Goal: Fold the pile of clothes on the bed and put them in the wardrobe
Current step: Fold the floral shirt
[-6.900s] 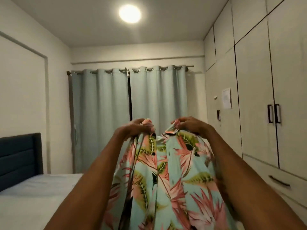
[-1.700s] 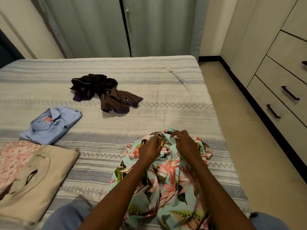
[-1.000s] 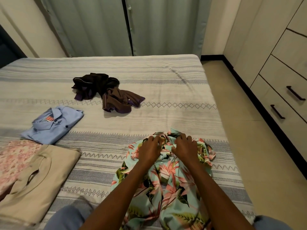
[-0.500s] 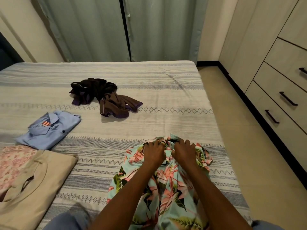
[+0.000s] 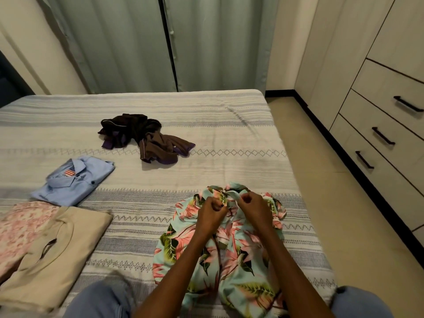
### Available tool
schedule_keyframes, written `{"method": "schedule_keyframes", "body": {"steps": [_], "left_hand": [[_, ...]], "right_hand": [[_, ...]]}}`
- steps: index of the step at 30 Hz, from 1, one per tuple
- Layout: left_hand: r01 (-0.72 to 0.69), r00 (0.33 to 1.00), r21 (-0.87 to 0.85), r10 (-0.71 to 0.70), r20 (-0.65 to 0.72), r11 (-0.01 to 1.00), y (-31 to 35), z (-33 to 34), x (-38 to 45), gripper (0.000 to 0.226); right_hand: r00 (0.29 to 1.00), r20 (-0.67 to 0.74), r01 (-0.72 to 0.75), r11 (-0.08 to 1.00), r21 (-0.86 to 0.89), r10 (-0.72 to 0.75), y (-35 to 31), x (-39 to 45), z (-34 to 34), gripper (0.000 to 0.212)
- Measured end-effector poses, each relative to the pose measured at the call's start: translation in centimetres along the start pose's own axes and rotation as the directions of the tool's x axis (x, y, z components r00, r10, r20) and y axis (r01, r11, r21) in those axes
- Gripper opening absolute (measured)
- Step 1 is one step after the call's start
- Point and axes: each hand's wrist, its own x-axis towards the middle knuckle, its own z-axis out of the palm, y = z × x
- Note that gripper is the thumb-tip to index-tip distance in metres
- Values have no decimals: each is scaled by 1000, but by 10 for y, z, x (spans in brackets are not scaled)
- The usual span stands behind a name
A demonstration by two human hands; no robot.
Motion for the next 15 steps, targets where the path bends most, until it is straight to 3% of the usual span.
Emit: {"method": "schedule_keyframes", "body": {"steps": [4,15], "left_hand": [[87,996,-159,-83,33,983,4,-4,-7,18],[146,981,-282,-100,169,948,10,-15,-4,15]], "right_hand": [[989,137,-75,990,122,58,0,-6,-2,21],[989,102,104,992,65,-110,3,-20,5,16]]}}
